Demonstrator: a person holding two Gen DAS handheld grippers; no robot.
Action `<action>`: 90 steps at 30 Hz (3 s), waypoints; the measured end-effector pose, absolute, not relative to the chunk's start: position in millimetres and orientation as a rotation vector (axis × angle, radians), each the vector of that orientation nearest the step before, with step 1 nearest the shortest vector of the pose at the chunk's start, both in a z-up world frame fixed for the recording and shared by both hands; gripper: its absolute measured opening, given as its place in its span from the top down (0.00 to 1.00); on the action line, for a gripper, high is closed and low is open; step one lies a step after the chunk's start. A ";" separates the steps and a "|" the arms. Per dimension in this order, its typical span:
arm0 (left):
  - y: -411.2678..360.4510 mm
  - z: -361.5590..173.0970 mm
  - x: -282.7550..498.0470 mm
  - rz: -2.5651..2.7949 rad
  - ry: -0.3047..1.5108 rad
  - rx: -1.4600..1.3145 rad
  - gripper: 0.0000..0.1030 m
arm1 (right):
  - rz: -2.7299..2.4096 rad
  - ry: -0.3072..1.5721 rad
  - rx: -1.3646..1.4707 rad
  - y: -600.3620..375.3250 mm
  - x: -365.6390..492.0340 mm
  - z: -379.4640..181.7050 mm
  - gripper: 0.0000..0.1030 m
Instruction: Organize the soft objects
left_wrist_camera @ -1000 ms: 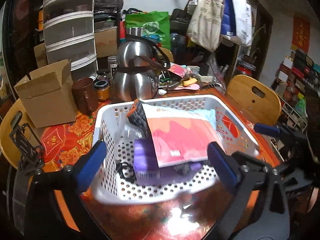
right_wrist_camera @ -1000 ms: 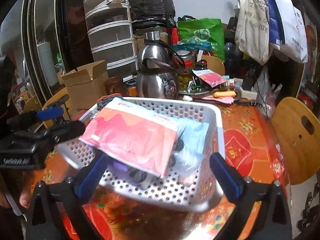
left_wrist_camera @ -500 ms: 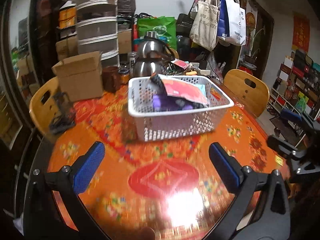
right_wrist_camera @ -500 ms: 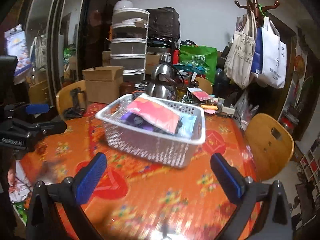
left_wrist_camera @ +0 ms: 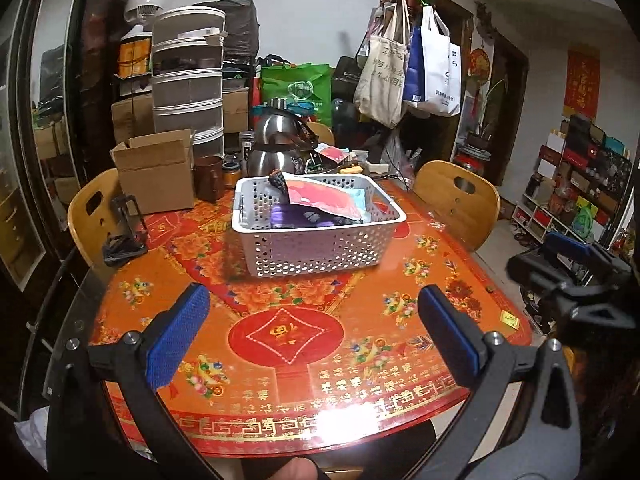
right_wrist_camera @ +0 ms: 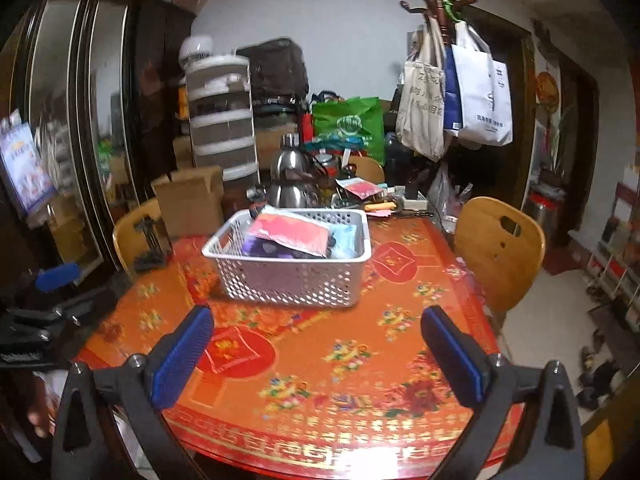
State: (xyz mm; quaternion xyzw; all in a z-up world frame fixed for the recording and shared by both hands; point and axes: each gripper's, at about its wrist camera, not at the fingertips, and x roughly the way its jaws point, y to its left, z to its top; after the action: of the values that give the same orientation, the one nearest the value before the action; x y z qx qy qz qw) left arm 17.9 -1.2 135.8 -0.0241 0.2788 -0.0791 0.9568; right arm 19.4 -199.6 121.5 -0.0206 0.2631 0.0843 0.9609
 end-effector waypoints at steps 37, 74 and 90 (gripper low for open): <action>-7.4 109.9 63.3 -0.129 0.623 -0.040 0.00 | 0.204 0.631 -0.050 -193.3 54.3 93.2 0.00; -7.9 100.0 63.5 -0.134 0.634 -0.035 0.00 | 0.205 0.640 -0.043 -197.3 52.8 88.7 0.00; -9.6 98.1 64.9 -0.136 0.638 -0.030 0.00 | 0.202 0.649 -0.045 -197.0 52.6 84.6 0.00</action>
State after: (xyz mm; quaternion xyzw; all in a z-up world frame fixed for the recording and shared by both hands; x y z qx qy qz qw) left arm 64.9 -9.6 98.1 -0.0147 0.3132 -0.0670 0.9472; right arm 52.6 -197.0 84.6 -0.0222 0.3181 0.0990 0.9426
